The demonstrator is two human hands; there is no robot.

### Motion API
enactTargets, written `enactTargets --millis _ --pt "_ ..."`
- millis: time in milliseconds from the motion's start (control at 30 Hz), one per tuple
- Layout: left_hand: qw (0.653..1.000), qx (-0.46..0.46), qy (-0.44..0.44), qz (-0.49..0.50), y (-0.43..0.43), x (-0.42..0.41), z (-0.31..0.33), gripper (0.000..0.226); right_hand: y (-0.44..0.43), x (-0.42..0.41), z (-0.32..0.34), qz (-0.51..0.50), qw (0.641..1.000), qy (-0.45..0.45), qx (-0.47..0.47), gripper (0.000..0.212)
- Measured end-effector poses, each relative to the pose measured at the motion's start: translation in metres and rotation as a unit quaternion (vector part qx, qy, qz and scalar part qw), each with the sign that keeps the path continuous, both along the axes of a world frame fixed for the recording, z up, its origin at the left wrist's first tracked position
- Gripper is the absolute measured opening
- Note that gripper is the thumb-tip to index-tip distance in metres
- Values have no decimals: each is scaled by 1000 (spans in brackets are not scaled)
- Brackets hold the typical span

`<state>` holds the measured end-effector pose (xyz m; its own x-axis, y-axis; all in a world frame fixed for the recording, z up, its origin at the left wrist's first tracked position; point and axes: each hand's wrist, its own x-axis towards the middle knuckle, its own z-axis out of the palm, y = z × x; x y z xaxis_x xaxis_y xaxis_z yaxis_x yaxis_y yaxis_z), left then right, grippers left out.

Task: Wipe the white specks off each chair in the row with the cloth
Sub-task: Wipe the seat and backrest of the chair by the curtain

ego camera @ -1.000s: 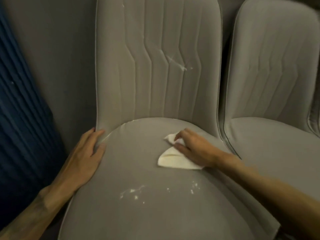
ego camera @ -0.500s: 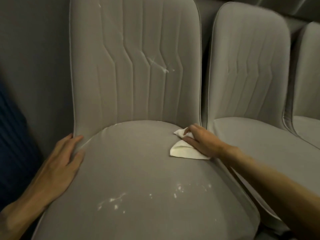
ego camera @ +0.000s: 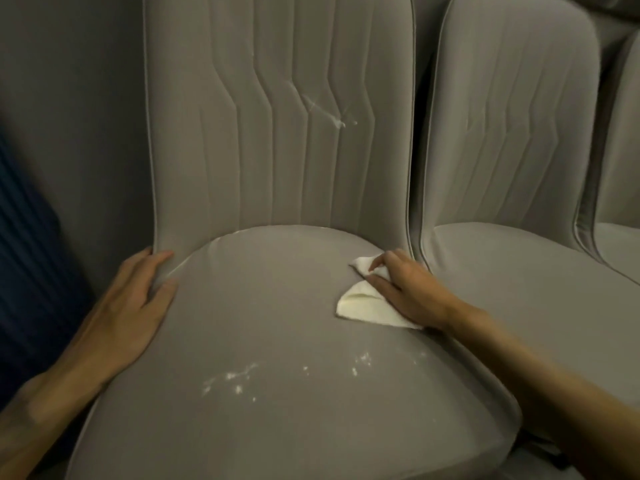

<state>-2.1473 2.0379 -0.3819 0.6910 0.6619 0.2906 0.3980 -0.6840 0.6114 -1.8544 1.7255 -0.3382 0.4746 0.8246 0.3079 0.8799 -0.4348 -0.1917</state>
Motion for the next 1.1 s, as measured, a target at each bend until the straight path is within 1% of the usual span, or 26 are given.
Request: enactTargets --millis 100,167,233,333,400,433,500,567,600,667,767,833,867,967,1000,1033,1100 --pt "1000 -9 -2 -3 -2 0 1 52 -17 -56 0 105 994 44 6 21" --pt "1000 -16 -6 -5 -5 0 3 54 -30 -63 2 135 990 33 -23 17" --pt "1000 -17 -10 -6 -8 0 4 53 -33 -47 5 110 994 14 -11 21" --pt "1000 -23 -7 -2 -13 -1 7 50 -8 -20 5 23 1000 9 14 24" --pt "1000 -23 -8 0 -14 -1 8 50 19 -37 -1 8 1000 5 21 27" --pt "1000 -20 -9 -1 -13 -1 8 50 29 -56 -4 34 999 12 30 30" --pt "1000 -20 -6 -2 -14 -1 9 50 37 -105 -6 130 990 39 38 36" --pt "1000 -23 0 -3 -14 -2 9 51 32 -134 -2 197 978 62 11 31" --pt "1000 -23 0 -3 -15 -2 9 51 30 -134 0 211 976 53 0 29" --pt "1000 -25 -6 -6 -16 -2 10 51 39 -113 1 194 981 20 7 28" --pt "1000 -28 -3 -4 -15 -4 9 51 76 -80 2 90 995 38 19 30" --pt "1000 -28 -1 -3 -15 -4 10 51 99 -94 -2 71 996 42 22 31" --pt "1000 -27 -1 -2 -14 -4 10 51 102 -113 -4 90 995 43 27 31" --pt "1000 -26 -3 -4 -13 -3 10 51 88 -168 -7 220 973 51 45 28" --pt "1000 -26 -3 -5 -13 -3 10 52 82 -174 -8 246 968 49 34 27" --pt "1000 -26 -3 -6 -12 -3 10 52 80 -171 -7 258 965 38 26 27" --pt "1000 -26 0 -7 -12 -3 9 52 90 -151 -4 239 970 14 31 27"
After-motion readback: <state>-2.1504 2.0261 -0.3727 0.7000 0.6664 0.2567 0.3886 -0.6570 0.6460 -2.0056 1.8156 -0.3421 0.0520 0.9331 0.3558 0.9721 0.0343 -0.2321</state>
